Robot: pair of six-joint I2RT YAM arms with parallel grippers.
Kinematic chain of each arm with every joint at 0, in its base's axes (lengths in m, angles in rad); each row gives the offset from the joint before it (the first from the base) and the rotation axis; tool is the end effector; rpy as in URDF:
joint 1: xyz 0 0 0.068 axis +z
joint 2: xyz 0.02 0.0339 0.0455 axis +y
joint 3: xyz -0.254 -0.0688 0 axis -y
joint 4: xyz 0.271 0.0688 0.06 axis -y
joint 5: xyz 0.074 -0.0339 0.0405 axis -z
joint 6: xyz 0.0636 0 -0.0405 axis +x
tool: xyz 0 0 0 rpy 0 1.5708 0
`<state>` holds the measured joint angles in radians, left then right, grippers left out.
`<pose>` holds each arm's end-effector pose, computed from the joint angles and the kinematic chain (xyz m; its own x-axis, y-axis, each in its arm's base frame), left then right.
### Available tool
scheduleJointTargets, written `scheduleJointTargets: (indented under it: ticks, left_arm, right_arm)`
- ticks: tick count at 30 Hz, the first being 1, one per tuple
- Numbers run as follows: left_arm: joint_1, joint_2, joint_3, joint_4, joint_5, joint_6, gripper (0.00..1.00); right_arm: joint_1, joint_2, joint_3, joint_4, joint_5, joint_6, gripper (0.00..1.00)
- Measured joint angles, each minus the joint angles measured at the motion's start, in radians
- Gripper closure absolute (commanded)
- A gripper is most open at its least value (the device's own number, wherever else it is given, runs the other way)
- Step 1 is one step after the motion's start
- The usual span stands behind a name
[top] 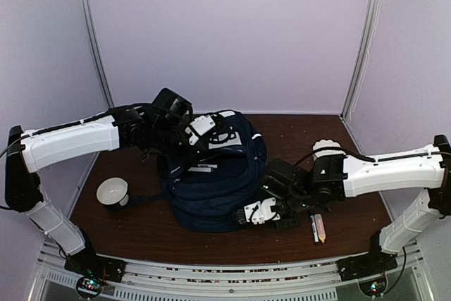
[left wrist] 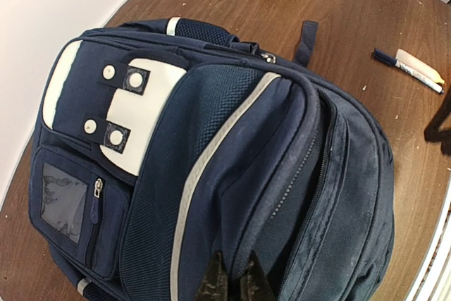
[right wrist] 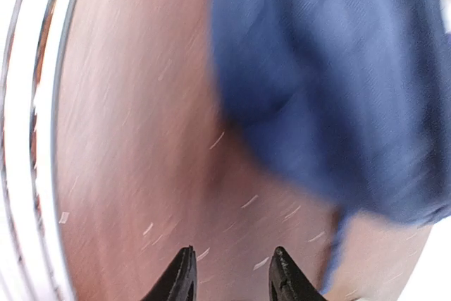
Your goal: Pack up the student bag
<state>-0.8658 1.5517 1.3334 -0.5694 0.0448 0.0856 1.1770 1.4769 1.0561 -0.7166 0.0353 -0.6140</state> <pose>0.2504 -0.2987 0.2699 -0.3908 0.5911 -0.7056 0.8177 0.5749 0.0287 0.1271 0.3000 0.1856 0.2438 -0.9138 -0.3248 -0.9503 -0.1582 -0.2681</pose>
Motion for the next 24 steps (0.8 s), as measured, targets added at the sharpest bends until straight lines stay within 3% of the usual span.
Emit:
scheduleJointTargets:
  ticks: [6, 16, 24]
  left_arm:
    - [0.0, 0.0, 0.0, 0.0, 0.0, 0.0, 1.0]
    - [0.0, 0.0, 0.0, 0.0, 0.0, 0.0, 1.0]
    - [0.0, 0.0, 0.0, 0.0, -0.001, 0.001, 1.0]
  right_arm:
    - [-0.103, -0.118, -0.154, -0.075, -0.031, 0.053, 0.65]
    - [-0.409, -0.288, -0.284, -0.152, -0.025, 0.067, 0.59]
    - [-0.455, -0.314, -0.337, -0.21, -0.048, 0.02, 0.5]
